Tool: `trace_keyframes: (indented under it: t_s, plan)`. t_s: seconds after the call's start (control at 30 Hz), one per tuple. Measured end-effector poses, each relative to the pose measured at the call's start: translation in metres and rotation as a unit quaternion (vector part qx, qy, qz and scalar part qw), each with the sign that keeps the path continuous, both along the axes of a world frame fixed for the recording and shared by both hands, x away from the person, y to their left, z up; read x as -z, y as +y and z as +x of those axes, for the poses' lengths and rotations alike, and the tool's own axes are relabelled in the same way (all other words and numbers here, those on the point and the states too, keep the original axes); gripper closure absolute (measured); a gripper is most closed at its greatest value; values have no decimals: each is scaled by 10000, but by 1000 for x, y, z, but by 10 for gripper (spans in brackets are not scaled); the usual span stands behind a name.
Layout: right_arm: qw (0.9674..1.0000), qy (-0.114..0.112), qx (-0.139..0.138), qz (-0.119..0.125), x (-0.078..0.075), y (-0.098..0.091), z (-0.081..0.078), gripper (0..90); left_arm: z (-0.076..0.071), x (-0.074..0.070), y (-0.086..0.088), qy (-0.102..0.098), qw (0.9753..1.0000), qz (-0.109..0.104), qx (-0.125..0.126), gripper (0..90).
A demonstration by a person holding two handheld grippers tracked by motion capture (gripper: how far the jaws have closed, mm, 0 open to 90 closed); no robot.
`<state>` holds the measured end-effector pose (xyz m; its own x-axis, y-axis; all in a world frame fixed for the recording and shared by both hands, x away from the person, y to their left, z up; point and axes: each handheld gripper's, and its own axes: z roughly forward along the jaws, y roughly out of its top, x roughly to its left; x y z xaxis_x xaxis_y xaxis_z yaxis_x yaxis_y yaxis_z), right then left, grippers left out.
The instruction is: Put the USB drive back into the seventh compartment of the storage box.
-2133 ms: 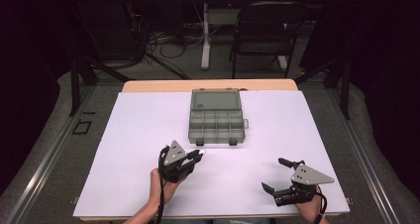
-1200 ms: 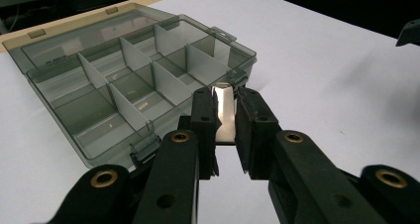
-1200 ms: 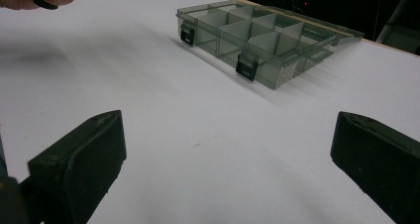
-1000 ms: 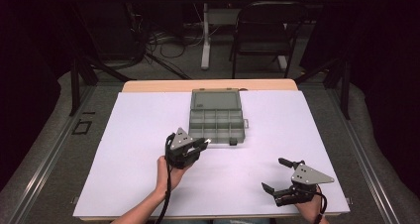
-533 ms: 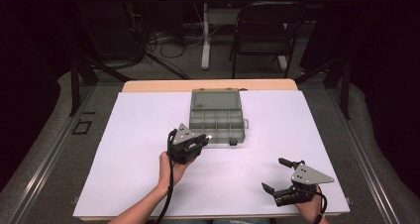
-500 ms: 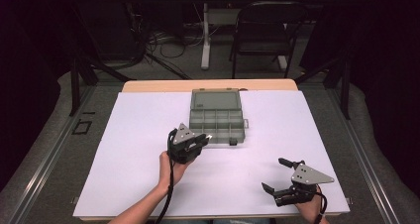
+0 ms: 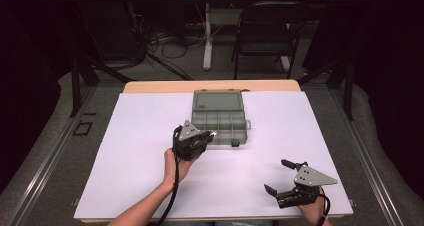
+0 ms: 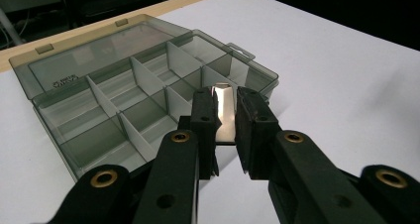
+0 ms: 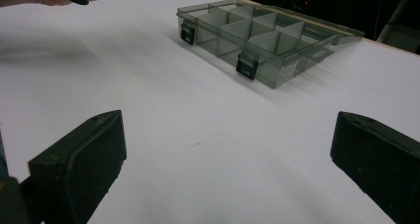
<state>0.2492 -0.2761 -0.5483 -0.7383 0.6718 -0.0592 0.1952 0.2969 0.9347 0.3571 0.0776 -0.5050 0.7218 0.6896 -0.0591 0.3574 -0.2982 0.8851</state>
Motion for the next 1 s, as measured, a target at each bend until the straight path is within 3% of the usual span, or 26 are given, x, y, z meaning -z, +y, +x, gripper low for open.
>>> trace_keyframes:
  t_s: [1.0]
  plan:
    - [10000,21,-32,-3,0,0,0,2,19,-2,-12,-42,9999,5,-101,785]
